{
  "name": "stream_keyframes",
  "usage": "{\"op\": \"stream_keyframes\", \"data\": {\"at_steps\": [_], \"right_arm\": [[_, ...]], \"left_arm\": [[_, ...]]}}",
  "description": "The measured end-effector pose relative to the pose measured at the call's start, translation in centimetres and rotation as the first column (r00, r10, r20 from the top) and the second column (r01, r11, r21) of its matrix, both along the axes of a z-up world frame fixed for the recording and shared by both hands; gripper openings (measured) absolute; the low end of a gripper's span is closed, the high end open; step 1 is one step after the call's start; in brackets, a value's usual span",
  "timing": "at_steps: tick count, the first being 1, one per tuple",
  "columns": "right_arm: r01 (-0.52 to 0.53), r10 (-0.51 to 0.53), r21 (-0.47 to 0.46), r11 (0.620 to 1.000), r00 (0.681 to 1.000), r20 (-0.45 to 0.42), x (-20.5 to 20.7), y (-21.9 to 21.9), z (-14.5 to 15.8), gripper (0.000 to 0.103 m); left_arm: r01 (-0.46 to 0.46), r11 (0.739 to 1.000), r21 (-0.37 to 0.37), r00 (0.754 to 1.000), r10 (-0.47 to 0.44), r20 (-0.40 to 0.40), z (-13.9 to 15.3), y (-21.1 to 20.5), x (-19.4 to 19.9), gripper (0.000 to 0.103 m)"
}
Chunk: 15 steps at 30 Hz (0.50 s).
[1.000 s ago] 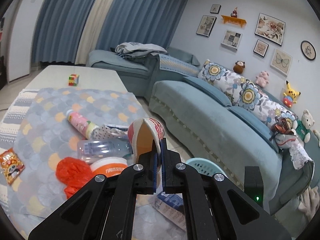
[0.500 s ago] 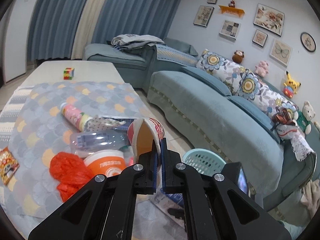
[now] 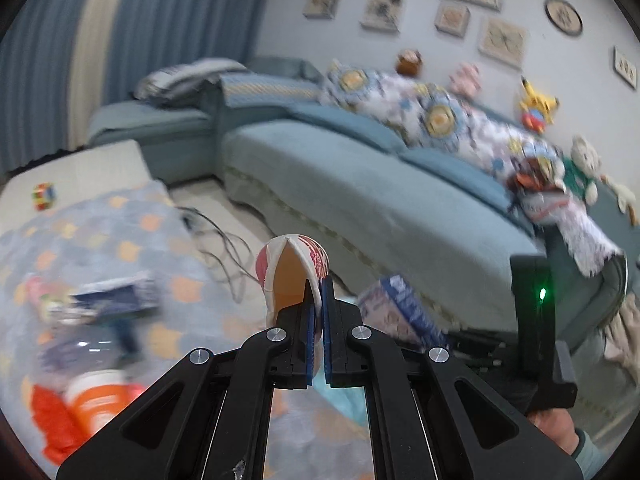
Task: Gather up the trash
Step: 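Carry cup and carton over the blue basket and open both tools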
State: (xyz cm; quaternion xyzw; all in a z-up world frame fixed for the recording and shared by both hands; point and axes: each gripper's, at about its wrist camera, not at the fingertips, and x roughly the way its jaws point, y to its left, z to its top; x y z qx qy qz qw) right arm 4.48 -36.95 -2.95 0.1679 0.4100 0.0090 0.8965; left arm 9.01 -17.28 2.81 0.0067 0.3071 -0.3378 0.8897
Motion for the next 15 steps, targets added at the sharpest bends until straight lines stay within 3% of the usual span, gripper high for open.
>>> {"op": "stream_keyframes", "data": {"at_steps": [6,10,12,14,15], "right_arm": [[0.148,-0.147,0.011,0.989,0.984,-0.101,0.3,-3.9,-5.0,0.029],[0.178,-0.173,0.017,0.984,0.973,-0.15,0.8,-4.6,-7.1,0.031],[0.186,-0.18,0.021,0.982,0.969,-0.169,1.1,-4.5,-7.9,0.031],[0.195,-0.189,0.019,0.981,0.966,-0.178,1.3,-4.5,-8.4,0.031],[0.198,-0.191,0.024,0.98,0.965,-0.179,1.6,-4.7,-8.6,0.031]], "left_arm": [[0.113,0.989,0.101,0.989,-0.102,-0.107,-5.3,-5.6,1.5,0.002],[0.157,0.979,0.128,0.976,-0.133,-0.174,-8.2,-7.0,2.0,0.005],[0.171,0.975,0.14,0.97,-0.142,-0.198,-9.2,-7.3,2.1,0.013],[0.166,0.975,0.148,0.969,-0.134,-0.208,-9.8,-7.1,2.1,0.037],[0.158,0.976,0.151,0.972,-0.127,-0.199,-9.9,-6.8,2.1,0.038]]}}
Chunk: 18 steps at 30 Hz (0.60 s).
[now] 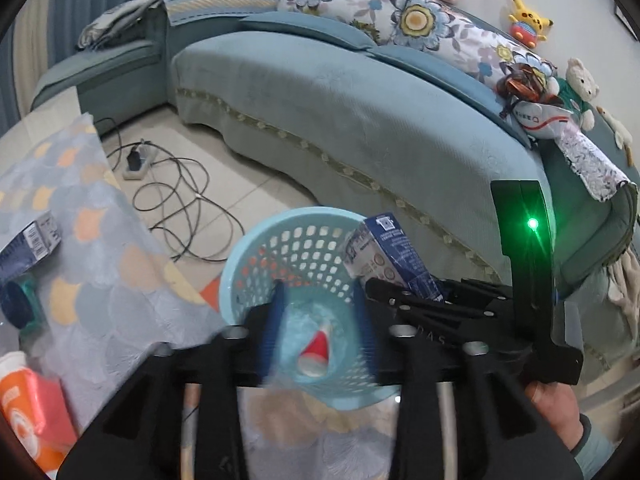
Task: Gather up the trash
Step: 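Carry cup and carton over the blue basket and open both tools, then grasp the red plastic bag with left tool while right tool grasps orange soy-milk cup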
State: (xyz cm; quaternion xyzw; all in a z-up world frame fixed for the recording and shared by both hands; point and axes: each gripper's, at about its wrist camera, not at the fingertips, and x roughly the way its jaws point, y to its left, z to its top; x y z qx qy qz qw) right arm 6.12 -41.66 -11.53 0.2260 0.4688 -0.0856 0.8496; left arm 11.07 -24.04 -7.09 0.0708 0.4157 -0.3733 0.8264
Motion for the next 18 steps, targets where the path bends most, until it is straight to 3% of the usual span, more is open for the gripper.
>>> {"op": "stream_keyframes", "data": {"at_steps": [4,12,18], "right_arm": [[0.026,-0.026,0.004,1.0,1.0,0.008,-0.7,-0.4,-0.2,0.049],[-0.018,0.019,-0.014,1.0,0.999,0.042,-1.8,1.3,1.3,0.05],[-0.096,0.101,-0.044,0.994,0.988,0.119,-1.9,5.1,4.7,0.05]], "left_arm": [[-0.023,1.0,-0.011,1.0,0.023,-0.008,0.3,1.3,0.1,0.038],[-0.09,0.994,-0.065,0.996,0.09,-0.003,2.3,5.0,-0.4,0.04],[-0.167,0.98,-0.112,0.985,0.171,0.029,5.0,9.4,-1.6,0.041]]}}
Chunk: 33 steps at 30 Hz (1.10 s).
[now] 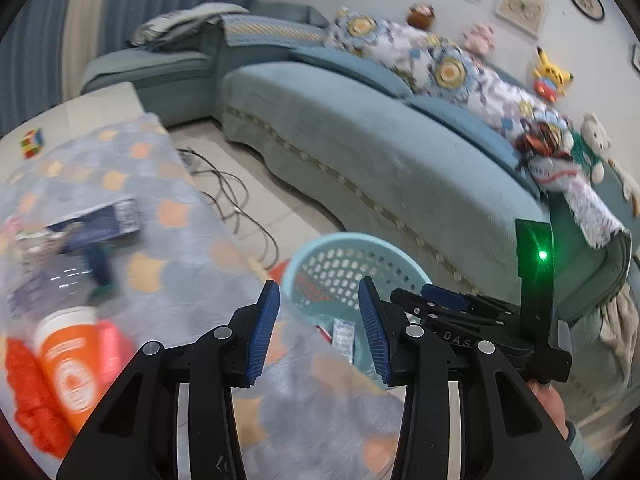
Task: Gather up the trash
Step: 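Grasp the red plastic bag with left tool while right tool grasps orange soy-milk cup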
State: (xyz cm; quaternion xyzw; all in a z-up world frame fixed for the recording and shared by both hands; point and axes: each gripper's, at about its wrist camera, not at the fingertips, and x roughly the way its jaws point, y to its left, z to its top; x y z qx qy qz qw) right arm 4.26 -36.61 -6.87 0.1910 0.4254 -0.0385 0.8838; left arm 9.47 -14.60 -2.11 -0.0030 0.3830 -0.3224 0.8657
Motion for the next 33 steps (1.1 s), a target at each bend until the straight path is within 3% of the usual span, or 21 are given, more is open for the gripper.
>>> {"op": "stream_keyframes", "data": {"at_steps": [6,9,11,14,16,19,26,33], "right_arm": [[-0.121,0.122,-0.012,0.993,0.986,0.11,0.6,6.0,4.2,0.05],[-0.207,0.207,-0.016,0.978,0.964,0.168,0.6,9.8,5.8,0.05],[-0.266,0.267,-0.03,0.963,0.944,0.192,0.8,12.7,6.6,0.05],[-0.343,0.348,-0.059,0.938,0.917,0.197,1.2,16.7,7.1,0.05],[-0.399,0.404,-0.063,0.915,0.895,0.188,1.6,19.5,7.0,0.05],[-0.449,0.451,-0.053,0.892,0.877,0.166,1.9,22.4,6.4,0.05],[-0.519,0.518,-0.016,0.855,0.85,0.098,2.9,27.5,3.9,0.05],[-0.505,0.505,0.024,0.863,0.863,0.01,4.8,28.4,1.4,0.05]], "left_arm": [[-0.18,0.98,-0.081,0.983,0.182,0.022,3.0,8.4,-1.2,0.054],[-0.303,0.947,-0.11,0.953,0.304,-0.004,3.4,13.6,-1.9,0.062],[-0.382,0.917,-0.117,0.924,0.381,-0.031,3.0,16.9,-2.1,0.069],[-0.49,0.864,-0.114,0.872,0.485,-0.075,1.6,21.7,-2.2,0.071],[-0.541,0.832,-0.117,0.84,0.528,-0.127,0.2,24.6,-1.8,0.074],[-0.57,0.809,-0.144,0.817,0.538,-0.21,-1.8,27.1,-1.1,0.075],[-0.564,0.817,-0.115,0.798,0.504,-0.33,-6.7,28.0,0.8,0.076],[-0.567,0.814,-0.127,0.779,0.478,-0.406,-9.2,28.1,2.2,0.075]]}}
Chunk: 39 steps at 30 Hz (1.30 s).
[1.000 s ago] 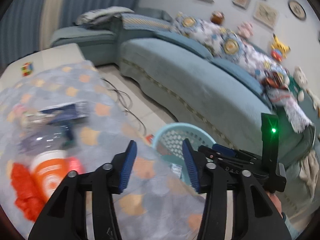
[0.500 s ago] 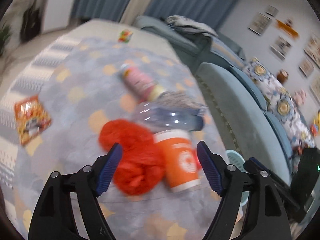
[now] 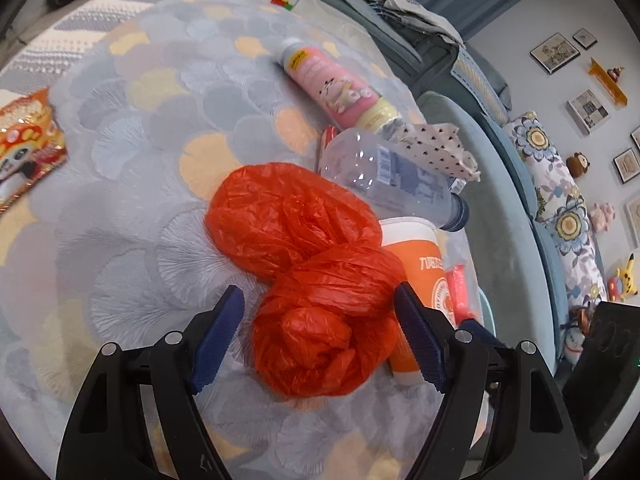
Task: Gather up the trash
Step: 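Grasp the red plastic bag with left tool while right tool grasps orange soy-milk cup, then carry bag and cup over the blue basket and open both tools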
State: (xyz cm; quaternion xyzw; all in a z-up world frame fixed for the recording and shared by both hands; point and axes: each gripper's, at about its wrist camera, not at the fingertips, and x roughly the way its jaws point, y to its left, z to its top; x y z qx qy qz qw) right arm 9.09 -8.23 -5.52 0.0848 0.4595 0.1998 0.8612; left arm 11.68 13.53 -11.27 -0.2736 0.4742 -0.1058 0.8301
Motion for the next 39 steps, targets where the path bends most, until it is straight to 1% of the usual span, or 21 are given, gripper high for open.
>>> {"op": "stream_keyframes", "data": {"at_steps": [2,4,6,7,9,10,11,12,14,16,17,21,25,28,29,32,35,38,39], "right_arm": [[0.013,-0.013,-0.026,1.0,1.0,-0.018,0.5,0.0,-0.7,0.05],[0.013,-0.013,-0.015,1.0,1.0,-0.02,0.7,0.1,-0.9,0.051],[0.012,-0.012,-0.018,1.0,1.0,-0.022,1.0,0.4,-1.0,0.051],[0.008,-0.009,-0.015,1.0,1.0,-0.028,1.1,0.5,-1.1,0.053],[0.002,-0.001,0.018,1.0,0.998,-0.062,1.5,0.7,-1.7,0.056],[0.0,0.002,0.032,0.999,0.997,-0.074,1.7,0.7,-2.0,0.056],[-0.002,0.006,0.049,0.999,0.996,-0.092,1.9,0.9,-2.4,0.056],[-0.002,0.008,0.056,0.998,0.995,-0.102,2.0,0.9,-2.6,0.056],[-0.003,0.01,0.057,0.998,0.994,-0.111,2.2,1.1,-3.0,0.056],[-0.006,0.013,0.059,0.998,0.993,-0.121,2.3,1.2,-3.4,0.054],[-0.009,0.017,0.066,0.998,0.992,-0.124,2.4,1.2,-3.5,0.054],[-0.013,0.021,0.077,0.997,0.996,-0.092,2.1,1.1,-2.9,0.053],[-0.016,0.019,0.097,0.995,0.999,-0.037,1.3,0.4,-1.5,0.053],[-0.016,0.015,0.12,0.993,1.0,0.009,0.7,-0.4,-0.2,0.053],[-0.016,0.01,0.133,0.991,0.999,0.04,0.3,-0.8,0.7,0.053],[-0.002,-0.013,0.146,0.989,0.995,0.099,-0.6,-2.2,2.5,0.053],[0.036,-0.06,0.162,0.986,0.987,0.148,-1.3,-4.5,4.3,0.053],[0.095,-0.129,0.183,0.979,0.974,0.187,-2.2,-7.7,5.6,0.053],[0.115,-0.153,0.189,0.975,0.968,0.198,-2.4,-9.0,6.1,0.053]], "left_arm": [[0.004,1.0,-0.012,1.0,-0.004,-0.012,-0.5,-0.1,0.4,0.076],[0.003,1.0,-0.003,1.0,-0.003,-0.007,-0.6,-0.2,0.6,0.076],[0.008,1.0,0.026,1.0,-0.008,-0.003,-0.6,-0.6,1.0,0.076],[0.016,0.998,0.054,1.0,-0.016,-0.001,-0.5,-1.0,1.0,0.075],[0.027,0.995,0.1,1.0,-0.027,0.0,-0.4,-1.6,1.0,0.073],[0.03,0.991,0.128,1.0,-0.03,0.0,-0.4,-1.8,0.9,0.07],[0.031,0.989,0.143,0.999,-0.032,0.001,-0.3,-1.9,0.9,0.066],[0.031,0.989,0.144,0.999,-0.032,0.003,-0.2,-1.8,0.9,0.064],[0.026,0.993,0.118,1.0,-0.027,0.006,-0.3,-1.2,0.7,0.056],[0.016,0.995,0.102,1.0,-0.017,0.009,-0.3,-0.6,0.4,0.053],[0.003,0.994,0.109,1.0,-0.005,0.015,-0.1,-0.3,0.2,0.05],[-0.028,0.986,0.166,0.998,0.018,0.058,1.1,-0.3,-0.6,0.045],[-0.045,0.985,0.166,0.989,0.021,0.144,3.2,-0.5,-1.6,0.043],[-0.055,0.983,0.176,0.973,0.013,0.232,5.5,-1.0,-2.8,0.042],[-0.055,0.983,0.175,0.967,0.009,0.254,6.3,-1.3,-2.9,0.042],[-0.047,0.986,0.159,0.94,-0.01,0.34,9.0,-2.6,-4.3,0.042],[-0.021,0.989,0.148,0.917,-0.04,0.396,11.2,-4.2,-5.3,0.042],[0.022,0.985,0.174,0.892,-0.098,0.442,13.2,-6.9,-6.0,0.042],[0.032,0.983,0.182,0.887,-0.112,0.448,13.6,-7.9,-6.0,0.042]]}}
